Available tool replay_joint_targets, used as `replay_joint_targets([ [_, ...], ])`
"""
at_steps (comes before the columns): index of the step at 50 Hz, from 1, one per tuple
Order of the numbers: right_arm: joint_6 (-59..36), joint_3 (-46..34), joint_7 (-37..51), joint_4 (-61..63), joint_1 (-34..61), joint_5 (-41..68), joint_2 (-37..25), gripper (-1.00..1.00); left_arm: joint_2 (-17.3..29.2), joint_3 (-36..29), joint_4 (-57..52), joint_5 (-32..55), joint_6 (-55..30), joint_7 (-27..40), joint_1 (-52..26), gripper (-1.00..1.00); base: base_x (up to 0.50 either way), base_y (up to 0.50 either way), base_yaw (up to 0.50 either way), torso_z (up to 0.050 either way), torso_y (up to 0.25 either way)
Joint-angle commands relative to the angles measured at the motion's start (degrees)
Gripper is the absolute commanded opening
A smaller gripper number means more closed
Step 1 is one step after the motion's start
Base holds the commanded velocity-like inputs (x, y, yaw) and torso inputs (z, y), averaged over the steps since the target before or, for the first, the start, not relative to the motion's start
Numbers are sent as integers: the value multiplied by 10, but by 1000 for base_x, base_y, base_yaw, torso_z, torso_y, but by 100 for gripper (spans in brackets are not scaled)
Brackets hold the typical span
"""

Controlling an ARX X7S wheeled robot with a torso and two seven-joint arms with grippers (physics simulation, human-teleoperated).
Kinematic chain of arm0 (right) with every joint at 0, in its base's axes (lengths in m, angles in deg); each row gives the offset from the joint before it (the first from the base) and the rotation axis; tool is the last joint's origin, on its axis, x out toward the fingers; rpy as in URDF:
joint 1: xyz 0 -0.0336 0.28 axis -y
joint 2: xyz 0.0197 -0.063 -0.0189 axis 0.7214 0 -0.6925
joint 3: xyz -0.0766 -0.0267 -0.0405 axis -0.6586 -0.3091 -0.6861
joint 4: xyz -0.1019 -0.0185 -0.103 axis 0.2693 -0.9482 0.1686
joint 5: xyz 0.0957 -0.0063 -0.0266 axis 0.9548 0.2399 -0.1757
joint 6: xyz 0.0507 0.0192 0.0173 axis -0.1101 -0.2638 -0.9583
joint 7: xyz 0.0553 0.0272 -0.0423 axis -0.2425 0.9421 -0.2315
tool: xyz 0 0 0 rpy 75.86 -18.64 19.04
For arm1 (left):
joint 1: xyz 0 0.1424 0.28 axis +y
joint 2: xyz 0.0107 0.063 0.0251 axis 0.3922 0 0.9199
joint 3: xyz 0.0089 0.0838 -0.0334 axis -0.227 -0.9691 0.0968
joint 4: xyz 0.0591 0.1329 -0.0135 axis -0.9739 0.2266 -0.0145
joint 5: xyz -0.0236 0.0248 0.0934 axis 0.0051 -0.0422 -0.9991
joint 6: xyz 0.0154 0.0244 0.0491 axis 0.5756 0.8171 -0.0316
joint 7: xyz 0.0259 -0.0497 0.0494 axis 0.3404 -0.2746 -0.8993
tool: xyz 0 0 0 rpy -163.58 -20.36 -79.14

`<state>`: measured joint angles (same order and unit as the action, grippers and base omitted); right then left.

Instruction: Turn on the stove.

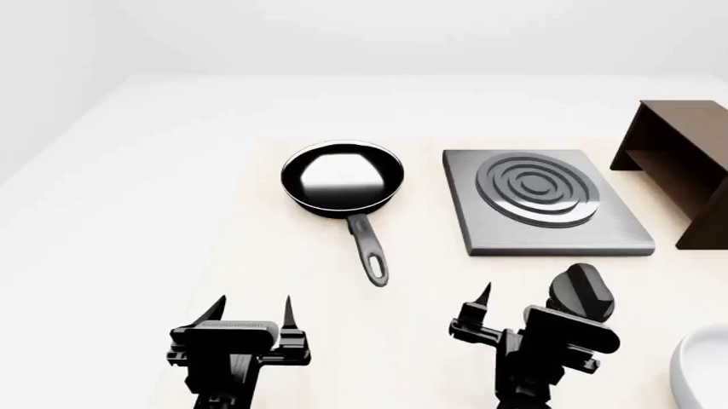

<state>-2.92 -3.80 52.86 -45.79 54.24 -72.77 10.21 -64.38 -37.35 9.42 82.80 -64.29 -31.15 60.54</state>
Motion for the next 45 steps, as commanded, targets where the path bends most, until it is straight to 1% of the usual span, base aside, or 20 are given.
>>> replay_joint_targets([
  [1, 4, 2, 12, -10, 10, 1, -3, 100, 1, -4, 1, 1, 1, 3, -1, 100, 0, 0, 0, 0, 0],
  [19, -26, 3, 37, -24, 29, -2, -12, 100, 4, -7, 3, 6, 5, 6, -1, 100, 0, 0, 0, 0, 0],
  [36, -63, -6, 23, -60, 69, 14, -18, 100, 7, -11, -2, 10, 4, 11, 1, 100, 0, 0, 0, 0, 0],
  [45, -66, -3, 23, -80, 84, 19, -19, 100, 9, -13, 0, 11, 6, 12, 1, 100, 0, 0, 0, 0, 0],
])
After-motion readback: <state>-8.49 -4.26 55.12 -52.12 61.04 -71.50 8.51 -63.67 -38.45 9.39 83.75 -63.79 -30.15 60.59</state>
